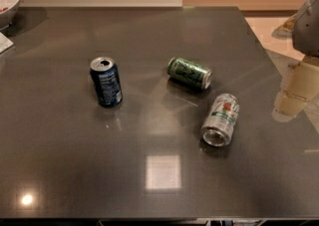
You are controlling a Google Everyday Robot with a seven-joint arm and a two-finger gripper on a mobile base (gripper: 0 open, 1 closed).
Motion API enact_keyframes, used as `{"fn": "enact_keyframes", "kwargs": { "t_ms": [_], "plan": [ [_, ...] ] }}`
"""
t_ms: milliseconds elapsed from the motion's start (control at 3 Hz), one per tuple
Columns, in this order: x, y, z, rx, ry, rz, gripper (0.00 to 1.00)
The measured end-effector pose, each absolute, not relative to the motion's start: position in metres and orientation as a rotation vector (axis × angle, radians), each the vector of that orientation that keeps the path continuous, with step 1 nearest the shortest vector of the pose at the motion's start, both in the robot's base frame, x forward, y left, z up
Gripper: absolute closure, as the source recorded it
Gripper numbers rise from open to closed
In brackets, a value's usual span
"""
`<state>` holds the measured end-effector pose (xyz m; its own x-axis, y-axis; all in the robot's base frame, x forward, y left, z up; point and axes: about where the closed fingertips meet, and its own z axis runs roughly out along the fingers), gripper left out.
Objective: Place 7up can upright
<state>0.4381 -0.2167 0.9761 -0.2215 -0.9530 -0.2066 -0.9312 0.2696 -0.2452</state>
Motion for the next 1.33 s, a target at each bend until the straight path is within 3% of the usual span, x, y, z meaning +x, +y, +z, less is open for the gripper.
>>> {"fn": "enact_keyframes", "kwargs": {
  "t_ms": [1333],
  "plan": [
    [0.473, -0.208, 0.955, -1.498, 2.51, -0.171, 0.0]
  ]
}}
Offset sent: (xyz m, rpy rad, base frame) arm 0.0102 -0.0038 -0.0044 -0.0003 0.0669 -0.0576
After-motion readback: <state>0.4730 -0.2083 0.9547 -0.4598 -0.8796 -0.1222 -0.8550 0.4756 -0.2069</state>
